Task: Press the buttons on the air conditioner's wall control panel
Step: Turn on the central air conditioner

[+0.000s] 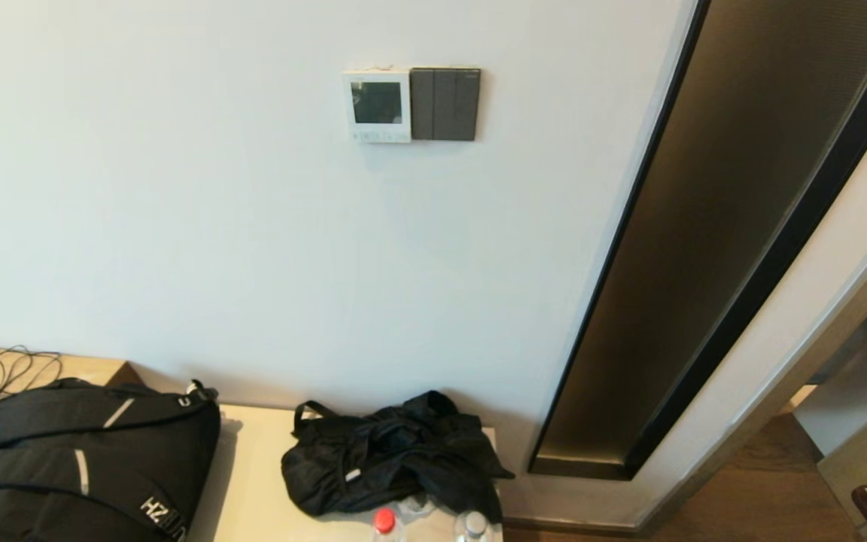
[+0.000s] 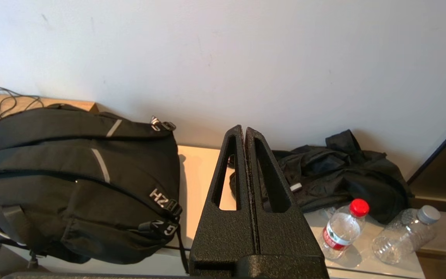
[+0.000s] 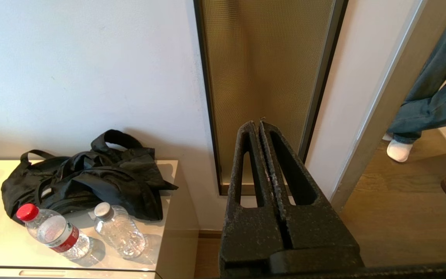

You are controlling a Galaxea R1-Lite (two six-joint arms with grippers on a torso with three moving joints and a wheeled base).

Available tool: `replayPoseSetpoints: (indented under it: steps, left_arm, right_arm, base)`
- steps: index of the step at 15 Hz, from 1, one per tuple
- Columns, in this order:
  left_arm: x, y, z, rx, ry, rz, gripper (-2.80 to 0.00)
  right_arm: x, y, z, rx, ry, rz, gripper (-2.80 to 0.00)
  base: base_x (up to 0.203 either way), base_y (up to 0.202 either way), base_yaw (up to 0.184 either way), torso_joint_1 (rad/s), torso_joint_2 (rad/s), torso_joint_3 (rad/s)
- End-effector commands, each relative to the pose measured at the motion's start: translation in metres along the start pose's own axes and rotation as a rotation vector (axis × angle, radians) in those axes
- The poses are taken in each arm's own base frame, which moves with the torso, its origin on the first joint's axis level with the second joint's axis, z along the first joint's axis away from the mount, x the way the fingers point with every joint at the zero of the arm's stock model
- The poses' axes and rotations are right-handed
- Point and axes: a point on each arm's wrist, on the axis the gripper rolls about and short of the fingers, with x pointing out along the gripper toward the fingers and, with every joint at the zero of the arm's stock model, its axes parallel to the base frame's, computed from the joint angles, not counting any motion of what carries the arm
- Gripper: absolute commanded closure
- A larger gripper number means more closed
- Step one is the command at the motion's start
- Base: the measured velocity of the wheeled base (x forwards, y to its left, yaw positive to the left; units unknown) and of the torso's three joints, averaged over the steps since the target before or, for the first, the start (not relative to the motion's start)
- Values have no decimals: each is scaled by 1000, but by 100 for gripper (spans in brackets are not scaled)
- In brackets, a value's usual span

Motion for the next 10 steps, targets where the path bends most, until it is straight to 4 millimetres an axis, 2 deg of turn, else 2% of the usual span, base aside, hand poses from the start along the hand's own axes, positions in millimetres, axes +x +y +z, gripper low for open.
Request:
replayPoseSetpoints:
  steps: [1, 10]
  left_arm:
    - [0, 0, 0, 0, 1, 1, 0]
    - [0, 0, 0, 1, 1, 2, 0]
  right_arm:
    - [0, 0, 0, 0, 2, 0, 0]
    - [0, 0, 0, -2, 1, -1, 0]
  base:
    - [0, 0, 0, 0, 0, 0]
    - [0, 0, 0, 0, 0, 0]
